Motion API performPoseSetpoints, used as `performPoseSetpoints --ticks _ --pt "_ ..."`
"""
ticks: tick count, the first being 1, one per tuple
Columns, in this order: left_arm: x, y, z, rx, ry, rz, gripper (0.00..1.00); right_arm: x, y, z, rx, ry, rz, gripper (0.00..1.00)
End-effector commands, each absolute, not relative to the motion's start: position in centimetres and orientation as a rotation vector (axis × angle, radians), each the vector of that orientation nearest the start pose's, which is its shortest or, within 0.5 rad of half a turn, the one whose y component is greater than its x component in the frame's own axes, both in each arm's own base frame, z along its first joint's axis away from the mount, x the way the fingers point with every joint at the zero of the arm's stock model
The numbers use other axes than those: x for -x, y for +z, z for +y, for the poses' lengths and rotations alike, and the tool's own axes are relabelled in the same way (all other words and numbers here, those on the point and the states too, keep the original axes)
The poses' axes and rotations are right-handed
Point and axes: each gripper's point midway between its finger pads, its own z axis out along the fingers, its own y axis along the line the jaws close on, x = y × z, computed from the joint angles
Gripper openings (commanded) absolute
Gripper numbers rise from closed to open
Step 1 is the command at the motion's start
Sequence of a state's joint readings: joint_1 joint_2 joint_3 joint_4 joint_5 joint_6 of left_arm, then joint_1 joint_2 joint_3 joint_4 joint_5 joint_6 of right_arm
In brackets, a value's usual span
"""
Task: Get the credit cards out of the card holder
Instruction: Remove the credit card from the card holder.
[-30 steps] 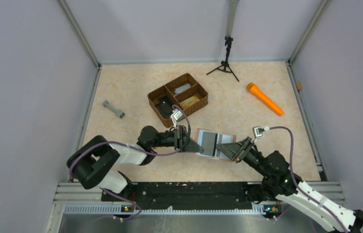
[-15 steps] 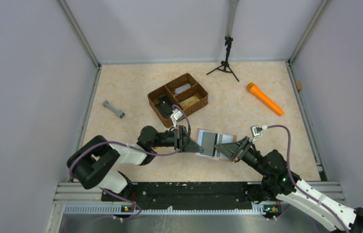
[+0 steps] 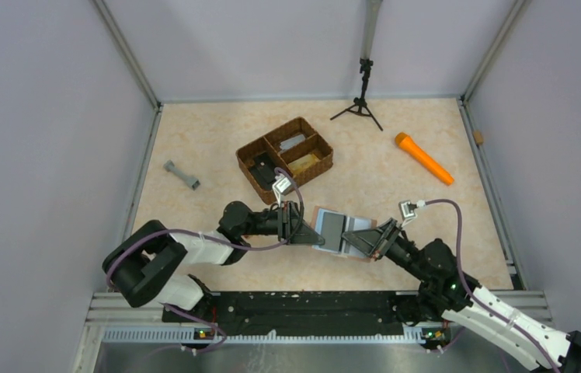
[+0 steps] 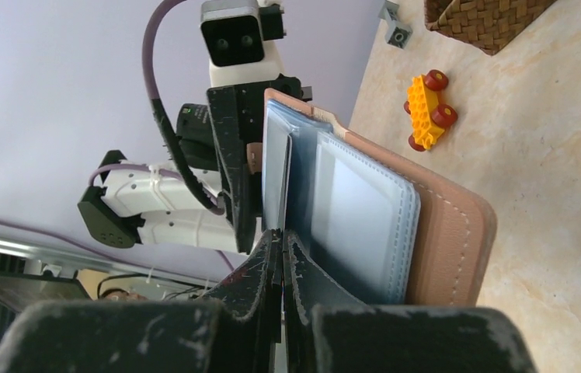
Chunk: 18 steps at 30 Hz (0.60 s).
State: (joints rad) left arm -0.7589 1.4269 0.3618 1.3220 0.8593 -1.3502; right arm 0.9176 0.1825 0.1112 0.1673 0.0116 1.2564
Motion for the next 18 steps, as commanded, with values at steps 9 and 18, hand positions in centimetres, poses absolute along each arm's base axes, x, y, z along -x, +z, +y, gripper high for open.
performPoseSetpoints --ticks 9,18 --pt "-11.2 23.9 -32.3 -0.504 -2.134 1.703 0.00 -12.4 22.4 22.0 -0.305 1.697 1.682 0.00" --pt "-11.3 24.6 -31.9 -0.484 -2.126 1.663 0.00 -12.6 22.1 21.2 -0.337 1.670 1.675 0.00"
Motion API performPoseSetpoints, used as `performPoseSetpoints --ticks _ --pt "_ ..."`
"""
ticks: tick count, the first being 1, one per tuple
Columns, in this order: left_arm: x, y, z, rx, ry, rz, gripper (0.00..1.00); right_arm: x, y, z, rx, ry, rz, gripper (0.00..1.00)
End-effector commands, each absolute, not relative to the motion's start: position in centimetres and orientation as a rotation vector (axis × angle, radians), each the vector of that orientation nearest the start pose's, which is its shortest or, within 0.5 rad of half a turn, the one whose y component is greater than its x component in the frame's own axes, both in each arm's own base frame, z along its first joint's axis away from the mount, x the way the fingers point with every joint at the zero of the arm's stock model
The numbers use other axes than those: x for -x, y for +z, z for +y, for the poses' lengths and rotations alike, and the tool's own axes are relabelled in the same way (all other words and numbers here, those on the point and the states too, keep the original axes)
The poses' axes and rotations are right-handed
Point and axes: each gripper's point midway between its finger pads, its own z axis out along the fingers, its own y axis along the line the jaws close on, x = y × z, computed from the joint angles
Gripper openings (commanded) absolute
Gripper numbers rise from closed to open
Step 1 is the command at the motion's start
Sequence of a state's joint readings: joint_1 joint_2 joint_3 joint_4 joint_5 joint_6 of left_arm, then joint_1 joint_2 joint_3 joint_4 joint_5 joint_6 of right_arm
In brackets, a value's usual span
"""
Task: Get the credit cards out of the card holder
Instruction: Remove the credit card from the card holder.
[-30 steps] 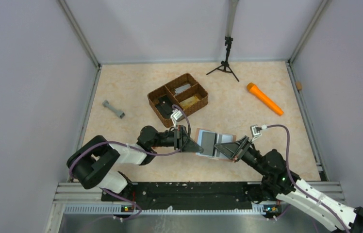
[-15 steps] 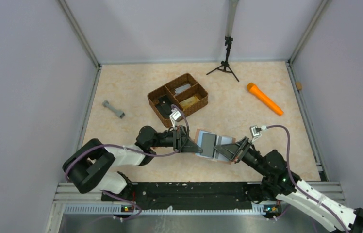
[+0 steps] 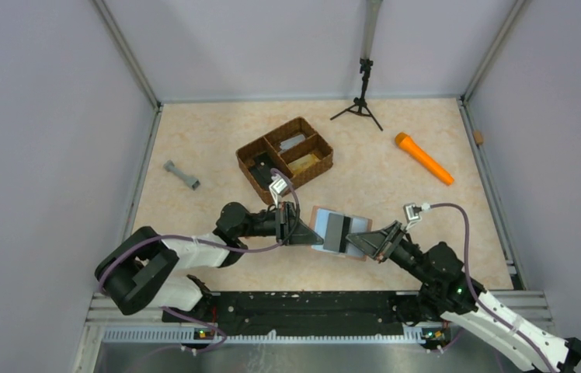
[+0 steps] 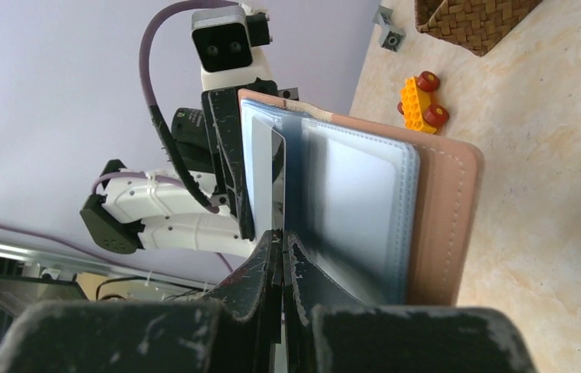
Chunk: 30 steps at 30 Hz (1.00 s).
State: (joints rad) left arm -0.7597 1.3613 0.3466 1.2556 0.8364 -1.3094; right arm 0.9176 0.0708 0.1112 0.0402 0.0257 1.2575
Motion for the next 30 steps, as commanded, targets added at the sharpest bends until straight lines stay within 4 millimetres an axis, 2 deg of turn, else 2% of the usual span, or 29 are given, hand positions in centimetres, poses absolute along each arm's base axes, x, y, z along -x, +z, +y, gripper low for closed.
performPoseSetpoints --ticks 1,6,9,11,13,15,16,18,21,25,30 --pt "-11.3 24.6 -31.9 -0.482 -2.125 1.663 0.00 -12.6 22.0 21.1 -0.344 1.672 1.674 0.00" --pt "-11.2 24.8 -32.0 -0.493 -2.137 1.662 0.00 -12.1 22.8 21.8 -0.303 1.743 1.638 0.02" --pt "-11.2 24.8 -32.0 -0.496 -2.143 1.665 0.00 -12.0 23.2 22.0 -0.289 1.759 1.618 0.21" --pt "-11.2 24.8 -32.1 -0.497 -2.146 1.667 0.00 -12.1 23.5 22.1 -0.286 1.770 1.601 0.27" --pt "-11.1 24.8 -32.0 -0.500 -2.148 1.662 0.00 -11.7 23.7 22.3 -0.263 1.788 1.607 0.28" --pt "-11.1 24.8 -32.0 -0.500 -2.147 1.660 0.00 -11.7 23.8 22.5 -0.256 1.793 1.609 0.25" --pt "-11.1 24.8 -32.0 -0.502 -2.147 1.659 0.00 -11.7 23.7 22.6 -0.254 1.795 1.611 0.19" --pt "-11.1 24.8 -32.0 -0.503 -2.148 1.661 0.00 -11.8 23.7 22.7 -0.258 1.795 1.620 0.00" --pt "-11.3 24.6 -31.9 -0.488 -2.133 1.660 0.00 -12.0 23.7 22.4 -0.270 1.761 1.633 0.00" --pt "-12.9 24.3 -30.7 -0.408 -2.062 1.686 0.00 -12.9 23.3 21.0 -0.322 1.645 1.652 0.00" --pt "-15.4 22.4 -28.7 -0.361 -1.866 1.847 0.00 -14.2 22.3 19.1 -0.337 1.426 1.702 0.00"
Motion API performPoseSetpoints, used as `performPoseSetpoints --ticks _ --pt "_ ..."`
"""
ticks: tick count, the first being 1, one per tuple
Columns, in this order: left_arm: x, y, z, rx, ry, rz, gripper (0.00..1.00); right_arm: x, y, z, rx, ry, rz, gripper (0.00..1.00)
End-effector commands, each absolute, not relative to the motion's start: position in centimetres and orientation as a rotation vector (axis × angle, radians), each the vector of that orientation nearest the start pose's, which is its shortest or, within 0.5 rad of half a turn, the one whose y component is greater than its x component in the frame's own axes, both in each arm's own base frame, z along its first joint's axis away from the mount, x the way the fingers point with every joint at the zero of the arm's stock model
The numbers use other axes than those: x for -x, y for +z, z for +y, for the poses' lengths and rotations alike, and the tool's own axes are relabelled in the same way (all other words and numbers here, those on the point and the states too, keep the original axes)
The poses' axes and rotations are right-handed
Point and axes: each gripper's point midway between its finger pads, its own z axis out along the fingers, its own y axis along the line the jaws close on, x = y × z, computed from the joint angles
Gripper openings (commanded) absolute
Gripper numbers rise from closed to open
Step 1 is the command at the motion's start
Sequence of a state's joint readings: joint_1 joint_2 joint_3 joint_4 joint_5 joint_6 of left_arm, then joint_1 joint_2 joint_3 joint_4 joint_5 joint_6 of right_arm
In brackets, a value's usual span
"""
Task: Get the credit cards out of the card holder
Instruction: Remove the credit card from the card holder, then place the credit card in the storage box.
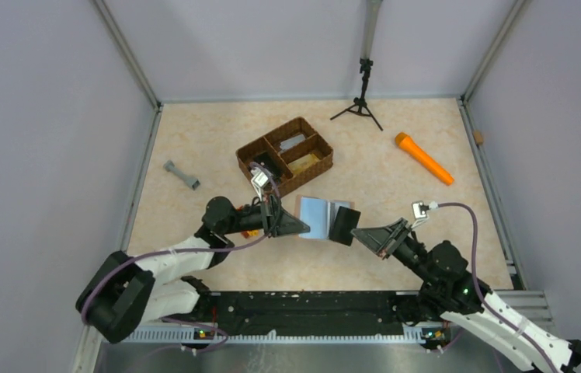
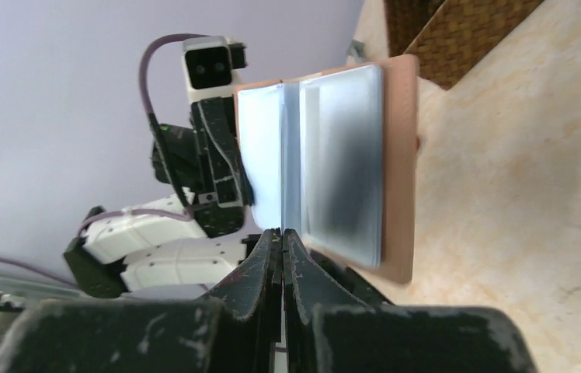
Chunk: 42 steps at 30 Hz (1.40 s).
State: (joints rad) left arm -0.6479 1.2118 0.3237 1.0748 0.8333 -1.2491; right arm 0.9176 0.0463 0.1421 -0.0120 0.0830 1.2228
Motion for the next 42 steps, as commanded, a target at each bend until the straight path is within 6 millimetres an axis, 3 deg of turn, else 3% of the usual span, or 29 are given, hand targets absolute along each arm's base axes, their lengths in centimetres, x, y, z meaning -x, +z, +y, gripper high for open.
performPoseSetpoints --ticks 1,6,10,11,18,23,31,32,40,42 --pt "-15.6 22.5 -28.1 -0.362 -1.820 1.860 0.00 -14.5 22.4 18.8 -0.323 1.378 1.705 0.00" --pt "-18.5 20.5 -24.2 -0.198 -1.465 2.079 0.00 -16.5 23.4 18.7 -0.208 1.139 1.748 0.00" --pt "-19.7 21.5 -20.6 -0.094 -1.212 2.119 0.00 -18.6 24.1 20.3 -0.070 0.963 1.814 0.00" --pt "-20.0 21.9 -19.6 -0.067 -1.143 2.123 0.00 -19.1 25.0 20.8 -0.038 0.932 1.823 0.00" --pt "-21.1 23.9 -12.6 0.091 -0.670 2.112 0.00 -23.1 25.8 27.1 0.239 0.809 1.921 0.00" --pt "-21.6 25.5 -8.7 0.186 -0.444 2.055 0.00 -26.3 25.4 32.1 0.411 0.797 1.967 0.00" --pt "-21.7 26.2 -7.5 0.188 -0.376 2.024 0.00 -32.7 23.0 38.8 0.576 0.850 2.022 0.00" --pt "-21.7 26.2 -7.5 0.186 -0.371 2.022 0.00 -33.6 23.4 39.5 0.583 0.877 2.013 0.00" --pt "-21.7 26.4 -7.8 0.155 -0.388 1.997 0.00 -39.0 20.7 42.9 0.620 0.919 2.060 0.00" --pt "-21.8 26.3 -8.1 0.144 -0.404 2.001 0.00 -39.9 18.8 43.6 0.641 0.916 2.102 0.00"
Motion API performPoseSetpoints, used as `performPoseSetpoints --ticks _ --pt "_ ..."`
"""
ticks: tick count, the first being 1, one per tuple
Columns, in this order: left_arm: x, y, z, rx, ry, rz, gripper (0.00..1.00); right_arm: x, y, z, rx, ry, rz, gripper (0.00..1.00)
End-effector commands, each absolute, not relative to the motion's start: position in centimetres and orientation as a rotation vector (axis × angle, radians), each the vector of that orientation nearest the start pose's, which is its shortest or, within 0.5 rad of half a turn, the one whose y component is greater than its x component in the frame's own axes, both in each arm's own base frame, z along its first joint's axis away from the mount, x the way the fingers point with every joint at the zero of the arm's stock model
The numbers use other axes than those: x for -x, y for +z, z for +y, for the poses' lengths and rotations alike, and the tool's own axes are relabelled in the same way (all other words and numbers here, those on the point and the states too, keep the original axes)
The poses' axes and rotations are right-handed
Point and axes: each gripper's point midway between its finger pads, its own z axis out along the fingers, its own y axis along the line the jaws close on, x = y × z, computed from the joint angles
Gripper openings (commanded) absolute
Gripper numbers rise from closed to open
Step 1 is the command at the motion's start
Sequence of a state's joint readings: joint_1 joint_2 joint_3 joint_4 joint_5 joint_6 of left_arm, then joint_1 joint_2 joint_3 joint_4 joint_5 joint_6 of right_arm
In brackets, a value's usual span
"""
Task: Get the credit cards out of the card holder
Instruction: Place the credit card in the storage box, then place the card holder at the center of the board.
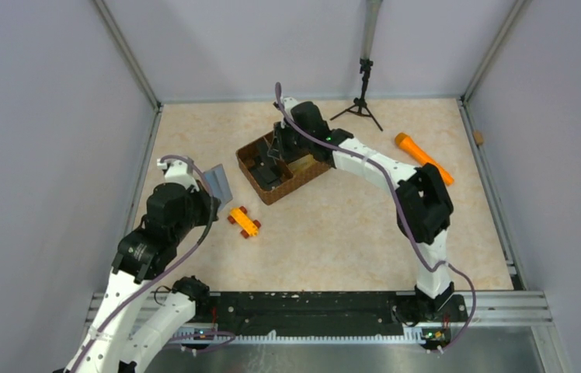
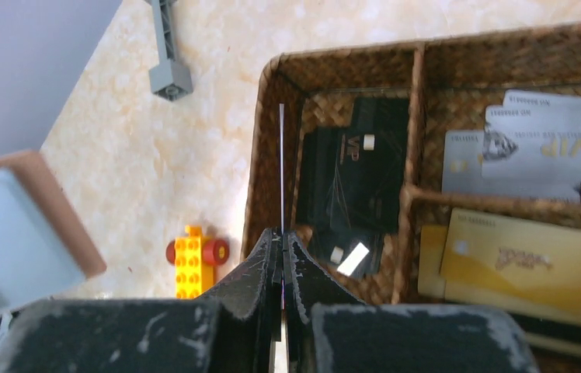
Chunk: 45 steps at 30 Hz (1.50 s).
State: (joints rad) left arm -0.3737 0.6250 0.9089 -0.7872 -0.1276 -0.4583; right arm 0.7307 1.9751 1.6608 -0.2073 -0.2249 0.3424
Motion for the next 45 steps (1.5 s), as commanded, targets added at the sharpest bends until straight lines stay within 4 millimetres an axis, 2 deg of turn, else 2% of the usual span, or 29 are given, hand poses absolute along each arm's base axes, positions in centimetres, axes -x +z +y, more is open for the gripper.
performPoseSetpoints --ticks 1,5,11,12,13,14,15,16,21,22,23,27,28,29,30,37,39,45 --pt "-21.8 26.2 -8.3 0.140 -0.410 2.006 0.00 -40.2 18.3 43.9 0.655 0.910 2.115 0.00" --pt "-22.0 26.1 -8.7 0.128 -0.431 2.006 0.00 -41.3 16.1 44.6 0.681 0.882 2.169 0.00" --pt "-22.5 26.1 -9.0 0.115 -0.437 2.003 0.00 -41.9 14.5 45.2 0.695 0.897 2.202 0.00" --pt "-22.5 26.2 -9.1 0.111 -0.442 2.001 0.00 -42.0 14.2 45.4 0.694 0.901 2.213 0.09" --pt "-22.6 26.2 -9.3 0.107 -0.448 2.002 0.00 -42.2 14.1 45.4 0.689 0.902 2.223 0.36" --pt "-22.6 26.3 -9.4 0.102 -0.456 2.001 0.00 -42.5 14.0 45.3 0.675 0.894 2.236 0.56" --pt "-22.5 26.4 -9.5 0.098 -0.463 1.999 0.00 -42.7 14.1 45.2 0.661 0.888 2.237 0.69" --pt "-22.5 26.4 -9.6 0.095 -0.471 1.998 0.00 -42.9 14.5 45.1 0.653 0.883 2.230 0.72" --pt "-22.2 26.5 -10.4 0.084 -0.528 1.990 0.00 -42.7 18.0 43.7 0.635 0.843 2.172 0.72" --pt "-21.8 26.5 -11.0 0.062 -0.567 1.992 0.00 -42.3 19.6 43.3 0.632 0.846 2.142 0.72" --pt "-21.6 26.5 -11.3 0.050 -0.594 1.991 0.00 -41.8 20.4 42.8 0.626 0.845 2.130 0.72" --pt "-20.6 26.6 -13.5 -0.024 -0.744 1.976 0.00 -38.9 23.2 40.5 0.594 0.881 2.069 0.73" --pt "-20.3 26.7 -14.0 -0.040 -0.782 1.969 0.00 -37.9 23.7 39.7 0.573 0.896 2.058 0.76" --pt "-20.1 26.9 -14.6 -0.054 -0.824 1.960 0.00 -37.0 24.0 38.8 0.549 0.903 2.050 0.89" --pt "-19.9 27.0 -15.1 -0.067 -0.862 1.950 0.00 -36.1 24.3 38.0 0.519 0.912 2.044 0.92" --pt "-18.4 27.9 -18.5 -0.151 -1.149 1.865 0.00 -29.2 25.3 32.8 0.348 1.051 1.995 0.94" --pt "-17.6 28.5 -19.4 -0.186 -1.247 1.826 0.00 -27.1 24.8 31.2 0.314 1.077 1.987 0.95" --pt "-15.3 30.7 -21.3 -0.255 -1.539 1.656 0.00 -22.1 27.1 28.7 0.304 1.226 1.879 0.95"
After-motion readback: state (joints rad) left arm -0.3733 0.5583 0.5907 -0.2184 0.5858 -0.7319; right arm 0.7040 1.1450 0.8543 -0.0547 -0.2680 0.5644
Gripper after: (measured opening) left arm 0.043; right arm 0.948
